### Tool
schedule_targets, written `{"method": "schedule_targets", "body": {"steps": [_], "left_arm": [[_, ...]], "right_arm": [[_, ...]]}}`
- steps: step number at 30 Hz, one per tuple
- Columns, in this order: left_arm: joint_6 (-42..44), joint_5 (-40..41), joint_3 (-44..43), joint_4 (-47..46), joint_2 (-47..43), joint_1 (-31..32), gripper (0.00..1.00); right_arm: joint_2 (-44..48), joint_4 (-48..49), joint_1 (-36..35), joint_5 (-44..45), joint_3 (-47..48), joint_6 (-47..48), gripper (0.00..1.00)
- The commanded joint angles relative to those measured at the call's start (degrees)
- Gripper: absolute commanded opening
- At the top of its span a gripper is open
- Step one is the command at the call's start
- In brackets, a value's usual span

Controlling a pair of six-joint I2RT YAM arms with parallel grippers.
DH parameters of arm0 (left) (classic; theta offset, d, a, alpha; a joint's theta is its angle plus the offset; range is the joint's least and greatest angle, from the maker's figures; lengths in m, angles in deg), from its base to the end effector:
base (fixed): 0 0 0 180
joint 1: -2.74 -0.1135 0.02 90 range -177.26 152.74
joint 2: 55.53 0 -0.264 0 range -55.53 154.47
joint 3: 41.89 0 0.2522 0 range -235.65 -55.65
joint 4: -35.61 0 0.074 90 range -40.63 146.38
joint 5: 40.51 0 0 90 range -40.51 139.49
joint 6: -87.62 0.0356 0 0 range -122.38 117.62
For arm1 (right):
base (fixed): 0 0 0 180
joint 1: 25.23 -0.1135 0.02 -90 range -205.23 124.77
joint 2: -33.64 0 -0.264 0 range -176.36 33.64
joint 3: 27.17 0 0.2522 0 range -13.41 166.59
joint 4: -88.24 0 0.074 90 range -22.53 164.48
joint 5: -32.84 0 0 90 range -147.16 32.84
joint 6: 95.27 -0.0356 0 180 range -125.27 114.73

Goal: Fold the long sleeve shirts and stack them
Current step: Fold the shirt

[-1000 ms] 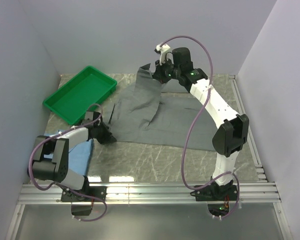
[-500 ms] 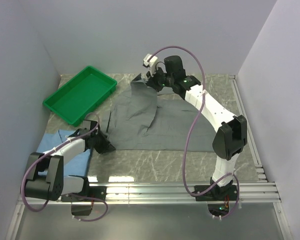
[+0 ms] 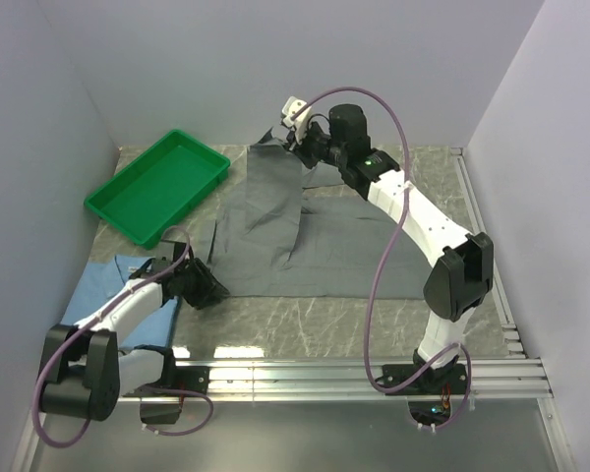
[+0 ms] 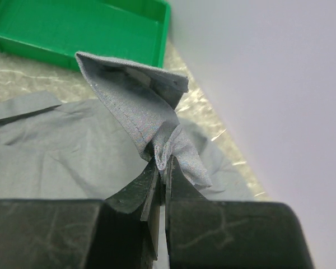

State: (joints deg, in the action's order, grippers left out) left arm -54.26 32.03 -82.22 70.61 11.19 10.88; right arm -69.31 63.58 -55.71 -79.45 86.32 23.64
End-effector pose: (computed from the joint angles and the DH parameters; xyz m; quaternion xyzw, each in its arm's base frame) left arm 0.1898 -0.0379 0.1491 -0.3220 0.9028 -0.2495 0.1379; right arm 0.3644 0.2302 0.3908 -0.4866 0.6133 0.1607 0.6011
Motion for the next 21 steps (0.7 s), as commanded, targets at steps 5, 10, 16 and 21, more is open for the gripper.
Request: {"method": "schedule_targets", "body": {"steps": [5, 10, 16, 21], "left_arm": [[1.0, 5.0, -7.0, 8.6, -9.2, 0.1, 0.73], [1.8, 6.4, -12.1, 10.9, -10.6, 0.3, 0.72], [-0.2, 0.2, -14.8, 0.9, -6.2, 3.7, 0.67], [-4.5, -0.7, -17.8, -7.1, 1.8, 9.1, 0.62]], "right_arm": [[4.9, 4.7, -0.5, -6.3, -0.8, 6.6, 0.00], [6.6, 2.0, -0.5, -10.0, -3.1, 12.6, 0.00], [10.6, 1.5, -0.9, -13.1, -8.8, 17.2, 0.00], [10.7, -0.2, -1.2, -12.9, -8.5, 17.9, 0.00]]}}
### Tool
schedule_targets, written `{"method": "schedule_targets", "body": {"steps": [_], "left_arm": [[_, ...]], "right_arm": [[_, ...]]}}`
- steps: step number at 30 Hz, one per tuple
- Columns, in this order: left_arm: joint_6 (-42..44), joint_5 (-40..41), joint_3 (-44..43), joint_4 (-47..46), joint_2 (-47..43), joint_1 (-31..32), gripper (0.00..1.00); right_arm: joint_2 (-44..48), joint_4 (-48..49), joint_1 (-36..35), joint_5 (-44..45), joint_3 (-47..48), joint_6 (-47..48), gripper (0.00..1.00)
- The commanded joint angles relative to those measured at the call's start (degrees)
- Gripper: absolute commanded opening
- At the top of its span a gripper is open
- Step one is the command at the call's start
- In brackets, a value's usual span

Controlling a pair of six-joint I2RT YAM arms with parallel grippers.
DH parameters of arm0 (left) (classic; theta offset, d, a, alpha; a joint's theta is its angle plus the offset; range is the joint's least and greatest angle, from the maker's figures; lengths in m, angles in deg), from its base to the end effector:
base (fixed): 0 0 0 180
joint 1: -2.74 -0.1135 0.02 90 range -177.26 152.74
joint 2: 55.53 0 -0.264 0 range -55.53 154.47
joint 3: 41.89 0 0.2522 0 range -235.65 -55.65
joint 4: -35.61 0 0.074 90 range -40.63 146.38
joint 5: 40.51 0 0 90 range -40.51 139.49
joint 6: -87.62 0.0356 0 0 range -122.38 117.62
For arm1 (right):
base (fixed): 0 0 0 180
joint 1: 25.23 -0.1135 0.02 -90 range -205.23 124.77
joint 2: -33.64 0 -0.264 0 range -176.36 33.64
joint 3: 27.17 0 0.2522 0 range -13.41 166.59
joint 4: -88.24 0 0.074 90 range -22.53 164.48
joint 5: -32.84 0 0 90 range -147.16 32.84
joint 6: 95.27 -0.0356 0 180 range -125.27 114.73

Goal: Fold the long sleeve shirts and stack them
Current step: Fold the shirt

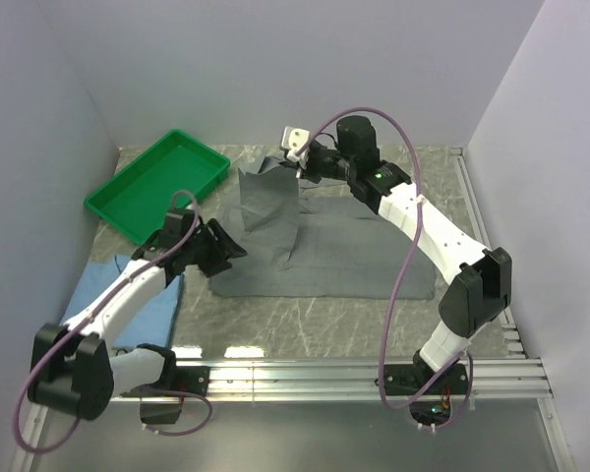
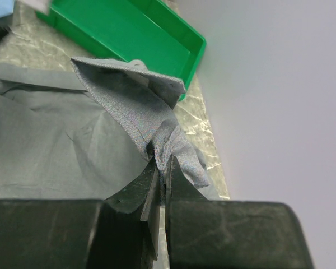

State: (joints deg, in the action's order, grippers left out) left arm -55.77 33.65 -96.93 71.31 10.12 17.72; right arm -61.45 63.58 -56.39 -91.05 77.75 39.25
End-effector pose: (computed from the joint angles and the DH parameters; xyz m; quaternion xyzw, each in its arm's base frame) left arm 0.2234 -0.0698 0.2293 -0.2540 0.8850 -0.3129 0.2330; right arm 0.3252 0.2198 0.3930 -0.6054 0.4896 0.1615 0.6064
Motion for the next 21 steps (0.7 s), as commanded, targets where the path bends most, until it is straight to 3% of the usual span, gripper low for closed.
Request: {"method": "schedule_targets", "body": {"steps": [1, 9, 21], "left_arm": [[-3.6, -2.0, -3.4, -9.2, 4.1, 3.5, 0.60], [-11.7, -0.6, -6.1, -21.3, 16.8, 8.3, 0.45], [-24.1, 11.5, -2.7, -33.8, 24.0, 12.2, 0.38]], "right_arm": [[3.0, -0.1, -0.4, -1.4, 0.2, 2.2, 0.00], [3.2, 0.2, -0.8, -1.9, 1.3, 1.1, 0.00], [3.9, -0.4, -1.8, -1.4, 0.9, 0.8, 0.00]]}}
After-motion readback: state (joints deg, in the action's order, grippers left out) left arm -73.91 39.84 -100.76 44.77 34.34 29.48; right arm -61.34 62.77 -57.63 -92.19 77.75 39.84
